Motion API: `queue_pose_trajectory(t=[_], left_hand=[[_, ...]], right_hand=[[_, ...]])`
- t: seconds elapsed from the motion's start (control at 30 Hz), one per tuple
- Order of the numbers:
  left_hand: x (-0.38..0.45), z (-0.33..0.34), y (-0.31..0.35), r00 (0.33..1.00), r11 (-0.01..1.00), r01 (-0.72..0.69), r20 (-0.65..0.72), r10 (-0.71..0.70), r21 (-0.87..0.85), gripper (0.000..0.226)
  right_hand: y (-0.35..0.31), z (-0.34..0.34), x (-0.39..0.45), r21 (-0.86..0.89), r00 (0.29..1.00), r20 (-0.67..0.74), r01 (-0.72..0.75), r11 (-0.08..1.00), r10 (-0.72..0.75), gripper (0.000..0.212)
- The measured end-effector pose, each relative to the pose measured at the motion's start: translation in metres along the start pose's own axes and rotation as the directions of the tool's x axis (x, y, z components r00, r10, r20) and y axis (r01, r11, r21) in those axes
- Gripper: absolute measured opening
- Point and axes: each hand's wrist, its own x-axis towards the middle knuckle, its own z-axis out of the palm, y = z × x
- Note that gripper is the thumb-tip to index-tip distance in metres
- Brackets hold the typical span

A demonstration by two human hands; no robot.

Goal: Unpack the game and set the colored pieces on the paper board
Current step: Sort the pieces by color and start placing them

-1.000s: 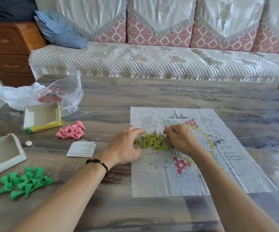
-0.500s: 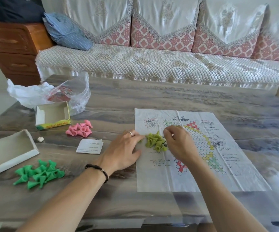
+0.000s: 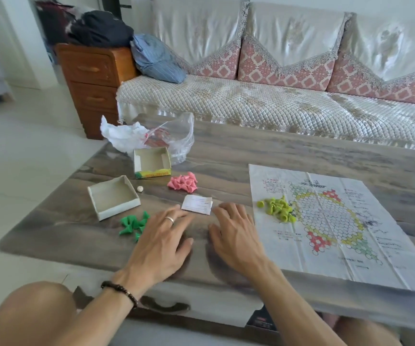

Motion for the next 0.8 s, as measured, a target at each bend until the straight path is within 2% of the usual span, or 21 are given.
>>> queue_pose_trajectory(t=[0.1,0.2,0.33,0.47,0.53,0.67,0.8], left_hand=[[-0.021,-0.011,-0.028,0.993,0.995,0.104,-0.051,-0.104,0.004,0.054],[-0.037,-0.020,-0.055,0.976,0.975,0.206,-0.055,-0.211,-0.086,0.069],[-0.043,-0.029,-0.071,0.950,0.934,0.304,0.141,-0.280,-0.190,0.087],[-0.031,-0.026,-0.079,0.925,0.921,0.336,0.250,-0.284,-0.196,0.087],[-0.027,-0.023,-0.086,0.922,0.916,0.344,0.260,-0.288,-0.207,0.086],[-0.025,-0.018,-0.093,0.930,0.917,0.321,0.262,-0.258,-0.237,0.085],[-0.018,-0.011,-0.092,0.962,0.958,0.237,0.177,-0.208,-0.162,0.072]], right_hand=[[-0.031,0.007,0.006,0.033,0.997,0.027,0.072,0.997,-0.073,0.036],[-0.056,0.015,0.013,0.121,0.986,0.076,0.138,0.983,-0.148,0.045],[-0.077,0.030,0.022,0.168,0.964,0.180,0.169,0.971,-0.198,0.067],[-0.083,0.038,0.041,0.123,0.944,0.243,0.197,0.973,-0.222,0.078],[-0.083,0.042,0.050,0.112,0.933,0.254,0.235,0.966,-0.256,0.069],[-0.081,0.054,0.055,0.148,0.947,0.168,0.252,0.956,-0.275,0.049],[-0.074,0.060,0.053,0.182,0.965,0.063,0.240,0.954,-0.255,0.028]])
